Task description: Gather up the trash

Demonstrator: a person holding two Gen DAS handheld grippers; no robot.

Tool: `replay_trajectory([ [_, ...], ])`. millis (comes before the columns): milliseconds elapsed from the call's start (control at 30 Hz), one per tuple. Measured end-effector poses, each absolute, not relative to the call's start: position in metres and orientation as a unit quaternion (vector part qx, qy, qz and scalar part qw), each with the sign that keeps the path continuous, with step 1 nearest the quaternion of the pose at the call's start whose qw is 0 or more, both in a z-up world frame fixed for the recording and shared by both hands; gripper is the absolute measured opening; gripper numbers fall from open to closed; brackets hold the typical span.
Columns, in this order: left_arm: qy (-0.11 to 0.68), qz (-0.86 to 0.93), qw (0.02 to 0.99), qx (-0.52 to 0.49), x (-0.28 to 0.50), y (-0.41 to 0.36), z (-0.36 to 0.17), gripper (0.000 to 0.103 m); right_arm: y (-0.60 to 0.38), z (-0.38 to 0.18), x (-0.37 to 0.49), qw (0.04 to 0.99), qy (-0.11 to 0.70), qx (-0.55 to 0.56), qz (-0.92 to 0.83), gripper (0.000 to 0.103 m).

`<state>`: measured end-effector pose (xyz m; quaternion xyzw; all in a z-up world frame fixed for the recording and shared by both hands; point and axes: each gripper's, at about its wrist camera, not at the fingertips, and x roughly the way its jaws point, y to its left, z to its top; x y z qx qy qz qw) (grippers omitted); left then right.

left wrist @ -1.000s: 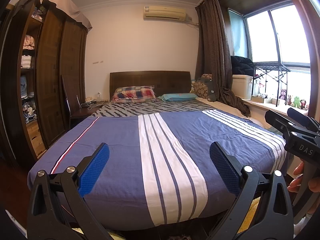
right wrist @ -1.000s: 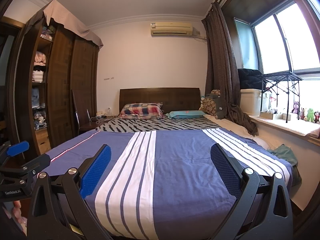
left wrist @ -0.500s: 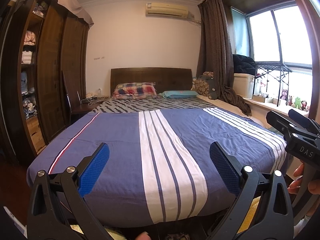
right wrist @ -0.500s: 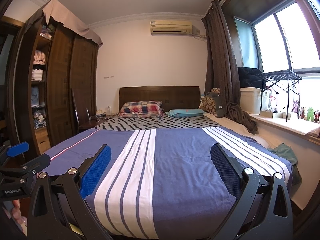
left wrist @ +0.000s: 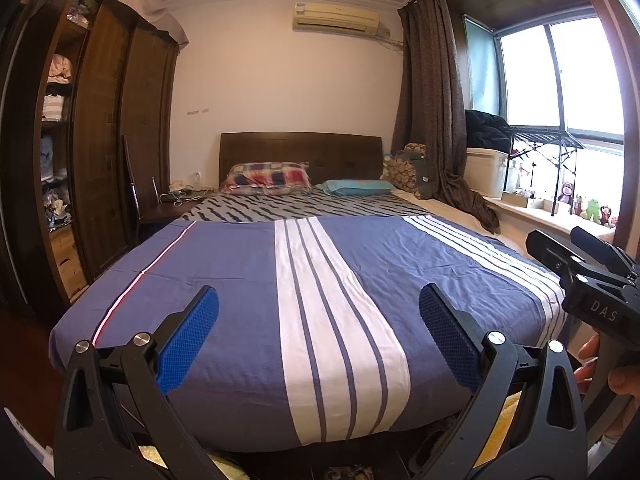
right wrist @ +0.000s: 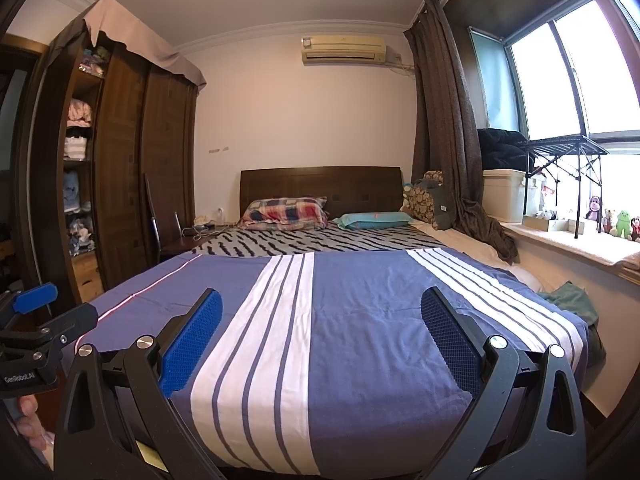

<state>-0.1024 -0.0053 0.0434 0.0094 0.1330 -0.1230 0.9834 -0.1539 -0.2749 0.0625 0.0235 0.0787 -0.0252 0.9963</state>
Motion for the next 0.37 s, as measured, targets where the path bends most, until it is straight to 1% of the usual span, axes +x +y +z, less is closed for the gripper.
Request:
replay_trajectory([
  [367, 0.143, -0.133, 0.981, 0.005, -0.091, -0.004, 0.04, 0.095, -0.273, 0.058, -0.147, 0.996, 0.083, 0.019, -0.032, 0.1],
])
